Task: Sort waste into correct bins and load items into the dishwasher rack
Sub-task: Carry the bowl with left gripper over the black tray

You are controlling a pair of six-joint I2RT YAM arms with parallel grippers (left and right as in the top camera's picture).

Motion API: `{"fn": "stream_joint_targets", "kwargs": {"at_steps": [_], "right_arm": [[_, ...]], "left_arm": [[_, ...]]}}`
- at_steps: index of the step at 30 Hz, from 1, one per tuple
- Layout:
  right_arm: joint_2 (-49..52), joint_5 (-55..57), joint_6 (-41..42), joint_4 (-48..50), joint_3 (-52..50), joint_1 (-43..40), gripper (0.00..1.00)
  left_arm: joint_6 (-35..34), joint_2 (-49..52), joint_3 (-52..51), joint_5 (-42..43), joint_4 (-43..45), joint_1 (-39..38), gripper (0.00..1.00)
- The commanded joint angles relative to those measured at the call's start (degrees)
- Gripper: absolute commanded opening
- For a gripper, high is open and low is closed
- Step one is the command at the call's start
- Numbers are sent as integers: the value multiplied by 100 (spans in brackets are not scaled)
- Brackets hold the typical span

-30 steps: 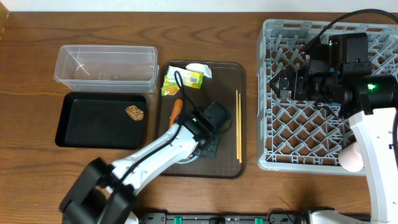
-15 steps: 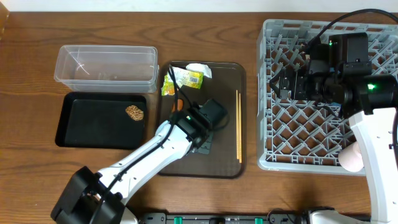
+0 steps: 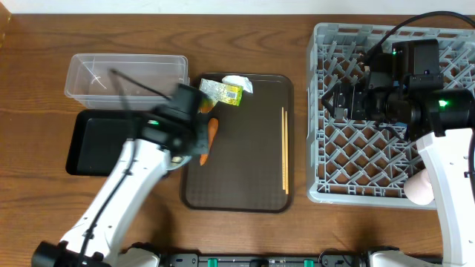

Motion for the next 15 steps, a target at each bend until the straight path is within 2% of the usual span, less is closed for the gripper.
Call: {"fn": "stream_joint_targets", "kwargs": {"at_steps": [1, 10, 15], "right_arm": [[-57, -42, 63, -4, -7, 83, 91], [-57, -42, 61, -26, -7, 83, 92], [-57, -42, 61, -24, -7, 83, 92]], "left_arm": [[584, -37, 149, 1410, 72, 706, 6], [1558, -11, -48, 3818, 223, 2570, 6], [2098, 15, -479, 5202, 643, 3578, 6]]}}
